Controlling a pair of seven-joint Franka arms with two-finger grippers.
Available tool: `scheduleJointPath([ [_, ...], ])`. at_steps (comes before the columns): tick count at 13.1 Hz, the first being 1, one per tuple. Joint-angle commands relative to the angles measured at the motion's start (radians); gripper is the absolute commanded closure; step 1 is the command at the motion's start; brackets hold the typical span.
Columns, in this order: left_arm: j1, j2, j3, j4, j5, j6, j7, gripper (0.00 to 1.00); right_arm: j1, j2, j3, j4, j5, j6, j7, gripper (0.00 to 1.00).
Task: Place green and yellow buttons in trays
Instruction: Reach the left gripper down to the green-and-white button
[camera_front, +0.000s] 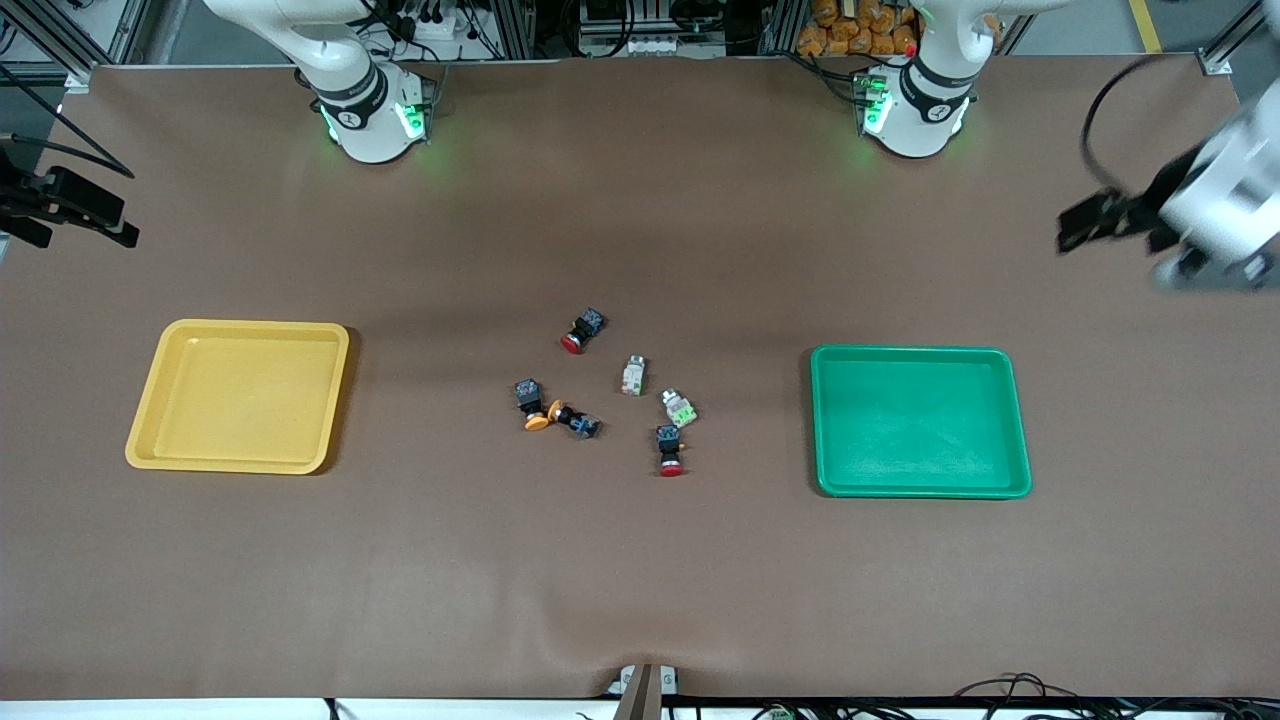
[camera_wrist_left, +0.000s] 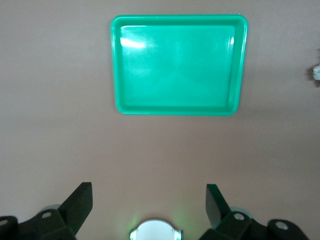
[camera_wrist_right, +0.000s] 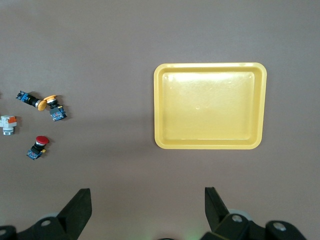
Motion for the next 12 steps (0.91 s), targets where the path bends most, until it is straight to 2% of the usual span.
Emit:
scheduleJointPath([
  [1,-0.111,0.120,-0.025,-0.024,0.010,0.125,-0.236,0.00,0.006,-0.012,-0.007,-0.016,0.011,0.002,0.001,0.00],
  [3,-0.234,0.215,-0.024,-0.022,0.011,0.255,-0.454,0.00,0.006,-0.012,-0.009,-0.016,0.009,0.001,0.001,0.00],
  [7,-0.389,0.393,-0.024,-0.008,0.010,0.531,-0.798,0.00,0.005,-0.012,-0.009,-0.016,0.011,0.001,0.002,0.00],
  [9,-0.437,0.461,-0.024,0.008,0.008,0.628,-0.901,0.00,-0.003,-0.009,-0.009,-0.018,0.011,0.002,0.002,0.00],
  [12,-0.472,0.568,-0.024,0.112,0.008,0.691,-0.952,0.00,-0.005,-0.006,-0.009,-0.021,0.011,0.004,0.002,0.00],
])
